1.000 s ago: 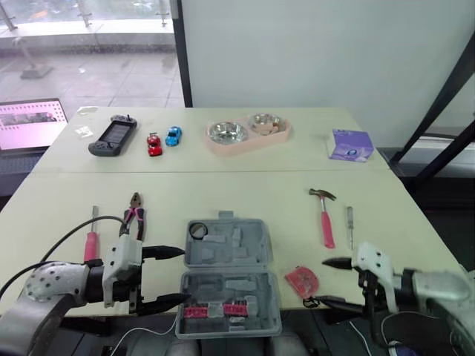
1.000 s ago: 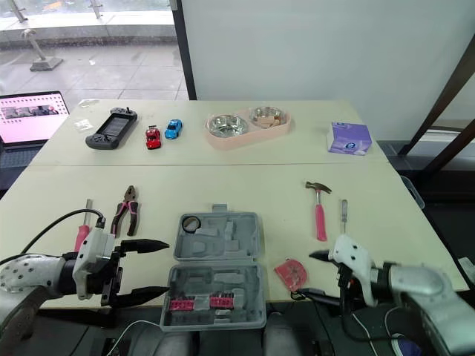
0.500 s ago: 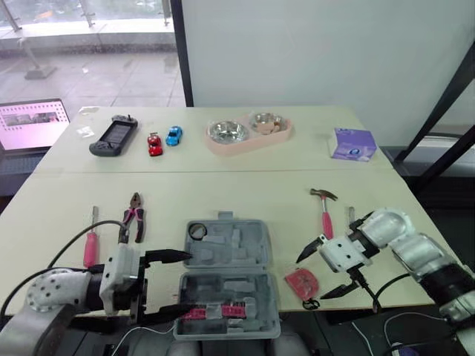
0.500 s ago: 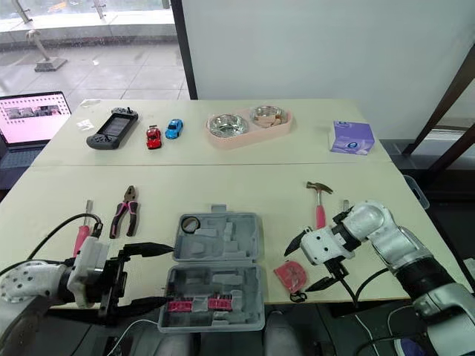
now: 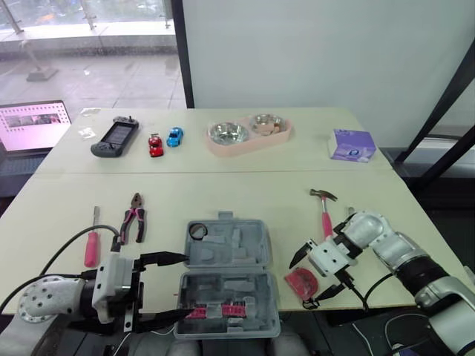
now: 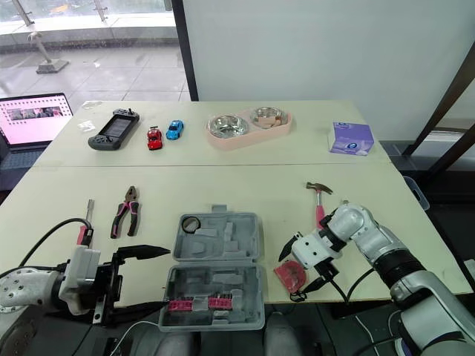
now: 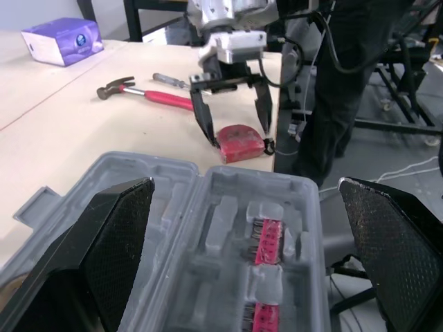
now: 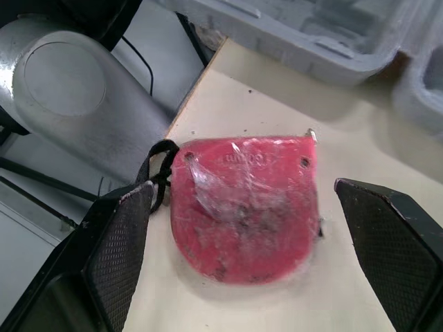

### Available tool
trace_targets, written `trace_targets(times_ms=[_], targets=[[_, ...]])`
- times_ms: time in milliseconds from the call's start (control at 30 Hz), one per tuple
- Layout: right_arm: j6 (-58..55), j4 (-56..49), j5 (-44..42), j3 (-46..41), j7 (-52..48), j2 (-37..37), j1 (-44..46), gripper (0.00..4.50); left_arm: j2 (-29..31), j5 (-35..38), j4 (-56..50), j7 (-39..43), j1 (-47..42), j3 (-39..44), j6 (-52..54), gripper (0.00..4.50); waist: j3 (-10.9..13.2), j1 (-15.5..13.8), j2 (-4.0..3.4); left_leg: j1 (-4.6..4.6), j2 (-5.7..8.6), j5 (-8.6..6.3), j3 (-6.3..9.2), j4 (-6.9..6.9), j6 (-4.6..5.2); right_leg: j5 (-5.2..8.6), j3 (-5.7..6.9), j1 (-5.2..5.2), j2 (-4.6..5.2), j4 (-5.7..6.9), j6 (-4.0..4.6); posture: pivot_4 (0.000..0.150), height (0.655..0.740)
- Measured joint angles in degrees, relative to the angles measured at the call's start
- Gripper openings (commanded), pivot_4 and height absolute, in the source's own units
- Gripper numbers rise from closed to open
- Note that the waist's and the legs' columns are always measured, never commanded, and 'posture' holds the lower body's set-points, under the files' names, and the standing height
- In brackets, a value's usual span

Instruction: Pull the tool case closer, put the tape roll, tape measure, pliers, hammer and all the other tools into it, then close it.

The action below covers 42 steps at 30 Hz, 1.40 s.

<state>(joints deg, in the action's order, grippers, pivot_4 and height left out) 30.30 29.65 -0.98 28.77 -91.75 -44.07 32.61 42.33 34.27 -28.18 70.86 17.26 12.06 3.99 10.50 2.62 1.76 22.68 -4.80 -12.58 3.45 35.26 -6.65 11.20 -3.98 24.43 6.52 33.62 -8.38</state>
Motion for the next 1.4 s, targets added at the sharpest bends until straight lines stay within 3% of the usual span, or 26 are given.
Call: trace_targets(times_ms=[100,233,267,467,600,700,900,1033,1167,1400], targets=[[0.89,2.59,1.61,0.0,0.36,1.16,0.18,4.43,0.01,-0.01,0.21,-0.08,-0.35,0.0,-0.07,4.5,0.0,0.01,0.0,-0.02,0.0,0.0,0.0,-0.02,0.0,0.0,-0.01,-0.02,0.0,0.01,0.0,0.15,0.7387],[1.22,3.77,2.31,-0.08,0.35,2.2,0.44,3.07,0.03,-0.17,1.15,0.01,-0.78,-0.01,-0.57,4.5,0.0,0.04,0.0,-0.07,0.0,0.0,0.0,-0.03,0.0,0.0,-0.01,-0.04,0.0,0.02,0.0,0.15,0.7387],[1.37,3.9,2.48,-0.12,0.38,2.37,0.52,2.92,0.03,-0.39,1.28,0.01,-0.85,-0.01,-0.74,4.5,0.0,0.05,0.0,-0.09,0.0,0.0,0.0,-0.03,0.0,0.0,-0.01,-0.06,0.0,0.02,0.0,0.15,0.7387],[0.37,3.71,2.37,-0.52,0.11,2.4,0.48,2.92,0.03,-1.17,2.24,-0.03,-1.11,-0.02,-0.9,4.5,0.0,0.04,0.0,-0.13,0.0,0.0,0.0,-0.03,0.0,0.0,-0.01,-0.1,0.0,0.02,-0.01,0.15,0.7387],[-6.29,0.16,0.36,-2.26,-0.42,1.94,1.15,2.92,0.08,-1.26,2.36,-0.07,-1.27,-0.02,-0.87,4.5,0.04,0.07,-0.06,-0.13,0.0,0.0,0.0,-0.03,0.0,0.0,-0.01,-0.09,0.0,0.04,0.0,0.15,0.7387],[-19.06,-6.82,-0.98,-4.88,1.1,1.66,3.45,2.92,0.2,-1.39,3.35,-0.55,-2.05,0.0,-0.79,4.5,0.06,0.1,-0.11,-0.16,0.0,0.0,0.0,-0.03,0.0,0.01,-0.02,-0.05,0.0,0.16,0.0,0.15,0.7387],[-55.39,-26.53,0.89,-6.63,12.66,6.5,9.85,2.92,0.26,-2.32,5.94,-2.83,-4.37,0.09,0.1,4.5,0.06,-0.07,-0.1,-0.14,-0.01,-0.01,0.01,-0.08,-0.02,0.11,-0.02,0.17,-0.02,0.44,-0.07,0.15,0.7387],[-67.92,-34.33,0.82,-3.73,15.39,8.82,10.81,2.92,0.39,-2.36,5.99,-3.4,-4.78,0.09,0.73,4.5,0.07,-0.27,-0.12,-0.03,-0.01,-0.02,0.01,-0.07,-0.03,0.12,-0.02,0.19,-0.01,0.4,-0.08,0.15,0.7387],[-74.1,-34.61,3.67,0.53,18.64,9.58,14.17,2.92,0.51,-2.44,6.17,-3.42,-5.15,0.03,0.81,4.5,0.07,-0.01,-0.12,-0.03,-0.02,-0.02,0.01,-0.04,-0.03,0.11,-0.02,0.27,-0.02,0.44,-0.06,0.15,0.7387],[-70.1,-31.26,8.71,6.86,23.09,10.58,14.49,2.92,0.5,-2.47,6.06,-3.74,-5.1,-0.01,1.41,4.5,0.07,0.04,-0.12,0.26,-0.02,-0.01,0.01,-0.09,-0.02,0.11,-0.01,0.54,-0.02,0.46,-0.07,0.15,0.7387]])
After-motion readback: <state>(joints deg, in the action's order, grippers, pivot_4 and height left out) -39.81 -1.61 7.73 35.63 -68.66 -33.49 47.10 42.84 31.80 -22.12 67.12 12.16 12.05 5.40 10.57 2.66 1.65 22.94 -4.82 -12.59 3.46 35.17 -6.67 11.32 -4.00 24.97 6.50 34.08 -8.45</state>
